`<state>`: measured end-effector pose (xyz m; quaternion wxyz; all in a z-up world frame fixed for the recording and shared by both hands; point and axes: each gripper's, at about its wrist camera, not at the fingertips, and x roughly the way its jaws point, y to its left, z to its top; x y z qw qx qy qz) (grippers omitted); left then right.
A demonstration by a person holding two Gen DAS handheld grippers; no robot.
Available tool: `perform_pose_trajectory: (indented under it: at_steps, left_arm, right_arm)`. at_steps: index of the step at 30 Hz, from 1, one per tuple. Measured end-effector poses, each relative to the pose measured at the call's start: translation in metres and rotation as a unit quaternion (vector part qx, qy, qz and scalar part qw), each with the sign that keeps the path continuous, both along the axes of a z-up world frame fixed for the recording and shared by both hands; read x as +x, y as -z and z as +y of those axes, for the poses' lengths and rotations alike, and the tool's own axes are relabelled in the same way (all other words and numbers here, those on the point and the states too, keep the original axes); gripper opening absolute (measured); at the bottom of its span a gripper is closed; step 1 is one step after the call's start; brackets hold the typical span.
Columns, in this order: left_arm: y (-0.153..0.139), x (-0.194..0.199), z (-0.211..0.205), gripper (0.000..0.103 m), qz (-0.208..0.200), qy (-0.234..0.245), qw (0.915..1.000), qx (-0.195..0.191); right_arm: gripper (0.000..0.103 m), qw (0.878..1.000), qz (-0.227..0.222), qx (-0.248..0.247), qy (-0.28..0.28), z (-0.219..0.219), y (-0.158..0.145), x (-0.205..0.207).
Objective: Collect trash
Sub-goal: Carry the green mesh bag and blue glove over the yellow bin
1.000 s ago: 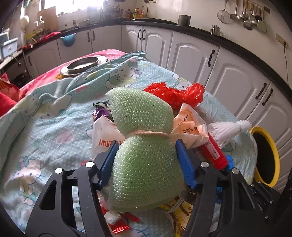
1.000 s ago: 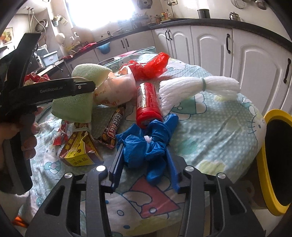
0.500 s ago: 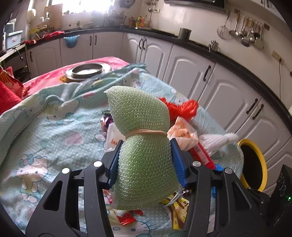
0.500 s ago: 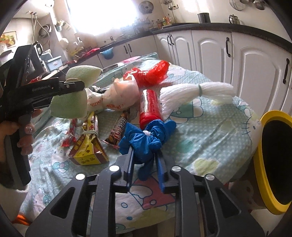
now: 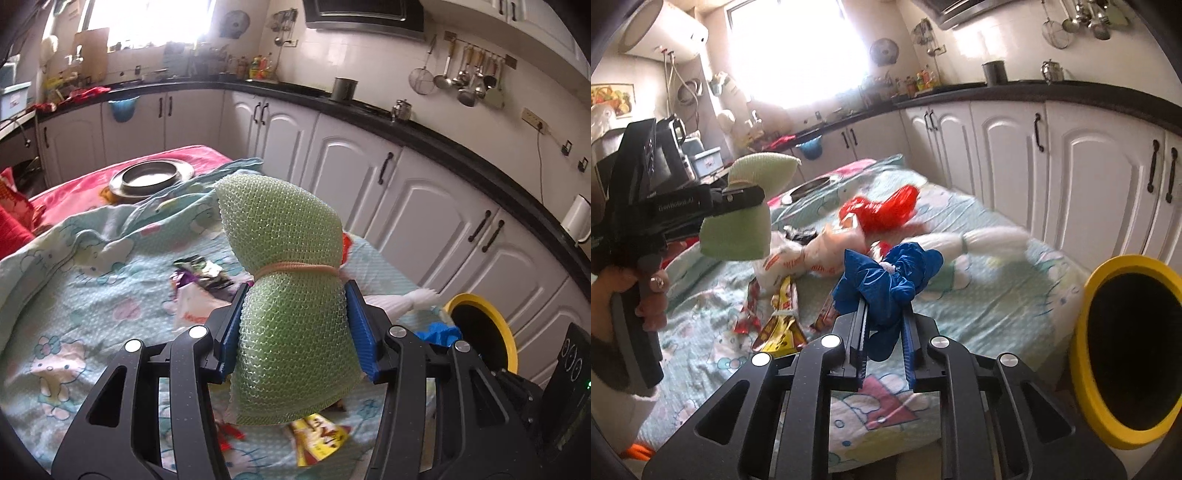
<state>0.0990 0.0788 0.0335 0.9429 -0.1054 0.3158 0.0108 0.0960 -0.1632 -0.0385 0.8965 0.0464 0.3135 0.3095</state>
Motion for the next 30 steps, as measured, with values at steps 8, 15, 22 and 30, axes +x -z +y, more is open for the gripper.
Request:
perform_pose_trajectory:
  at_steps: [8,15,22,30]
  left_arm:
    - [-0.003,0.011,-0.034,0.043,-0.005,0.037,0.9993,0.005]
    - [-0.004,0.02,-0.064,0.043,-0.007,0.068,0.9976,0.011]
    - [-0.002,0.028,-0.095,0.043,-0.007,0.101,0.9948,0.012]
    - [0.004,0.035,-0.136,0.043,-0.005,0.139,0.9903,0.01]
  right_arm:
    - [0.015,0.999,-0.022,0.003,0.037,-0.034,-0.016,0.003]
    - [0.015,0.997,-0.035,-0.002,0.072,-0.065,-0.023,0.005]
    - [0.015,0.993,-0.044,-0.01,0.11,-0.097,-0.026,0.003]
    - [0.015,0.986,-0.049,-0.016,0.156,-0.137,-0.026,0.002]
